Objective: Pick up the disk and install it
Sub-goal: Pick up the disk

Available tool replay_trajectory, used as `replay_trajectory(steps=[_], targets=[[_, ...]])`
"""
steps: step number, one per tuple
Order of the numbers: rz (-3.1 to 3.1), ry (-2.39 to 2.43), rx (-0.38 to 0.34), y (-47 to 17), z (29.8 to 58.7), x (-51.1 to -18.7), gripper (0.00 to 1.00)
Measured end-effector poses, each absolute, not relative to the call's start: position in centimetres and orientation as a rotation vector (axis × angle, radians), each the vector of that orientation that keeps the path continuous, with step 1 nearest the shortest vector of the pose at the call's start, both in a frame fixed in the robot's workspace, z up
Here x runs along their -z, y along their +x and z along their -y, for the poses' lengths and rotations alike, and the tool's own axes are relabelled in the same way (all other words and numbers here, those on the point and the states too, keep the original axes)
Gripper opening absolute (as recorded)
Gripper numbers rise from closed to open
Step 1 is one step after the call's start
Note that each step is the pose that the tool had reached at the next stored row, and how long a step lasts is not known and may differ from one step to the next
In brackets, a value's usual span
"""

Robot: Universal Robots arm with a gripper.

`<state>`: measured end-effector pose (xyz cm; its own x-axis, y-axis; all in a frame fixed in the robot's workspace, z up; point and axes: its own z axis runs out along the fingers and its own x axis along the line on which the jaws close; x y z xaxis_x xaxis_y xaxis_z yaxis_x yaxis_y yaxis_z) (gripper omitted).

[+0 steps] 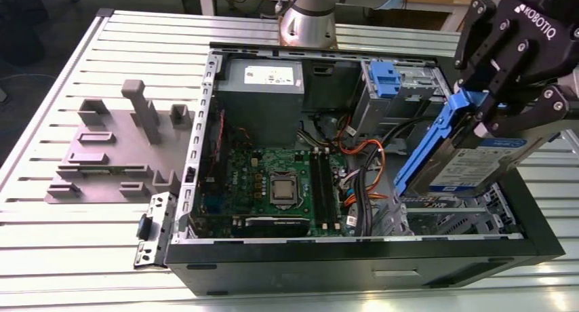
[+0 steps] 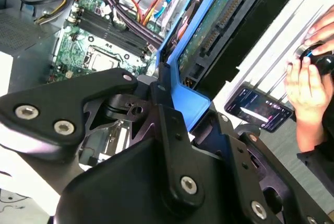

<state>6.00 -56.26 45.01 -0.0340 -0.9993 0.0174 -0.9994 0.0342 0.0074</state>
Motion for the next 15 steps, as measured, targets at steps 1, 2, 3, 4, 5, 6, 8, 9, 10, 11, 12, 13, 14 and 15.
replay_trajectory(steps=[1, 2, 3, 4, 5, 6, 8, 9, 10, 11, 12, 13, 14, 15], targets=[[2.246, 2.171, -0.01, 6.25, 56.26, -44.98, 0.36], [2.246, 2.171, -0.01, 6.39, 56.27, -44.96, 0.36], [2.246, 2.17, -0.01, 6.52, 56.27, -44.94, 0.36], [2.246, 2.17, -0.01, 6.66, 56.27, -44.91, 0.36], [2.246, 2.17, -0.01, 6.68, 56.27, -44.91, 0.36], [2.246, 2.17, -0.01, 6.67, 56.27, -44.91, 0.36], [2.246, 2.17, -0.01, 6.34, 56.27, -44.81, 0.36], [2.246, 2.17, -0.01, 6.04, 56.27, -44.74, 0.36], [2.246, 2.17, -0.009, 5.92, 56.27, -44.71, 0.36], [2.246, 2.17, -0.01, 5.92, 56.28, -44.71, 0.36], [2.246, 2.17, -0.01, 5.92, 56.27, -44.71, 0.36], [2.246, 2.17, -0.01, 5.92, 56.27, -44.71, 0.36], [2.246, 2.17, -0.01, 5.93, 56.27, -44.71, 0.36], [2.246, 2.17, -0.01, 5.94, 56.27, -44.71, 0.36]])
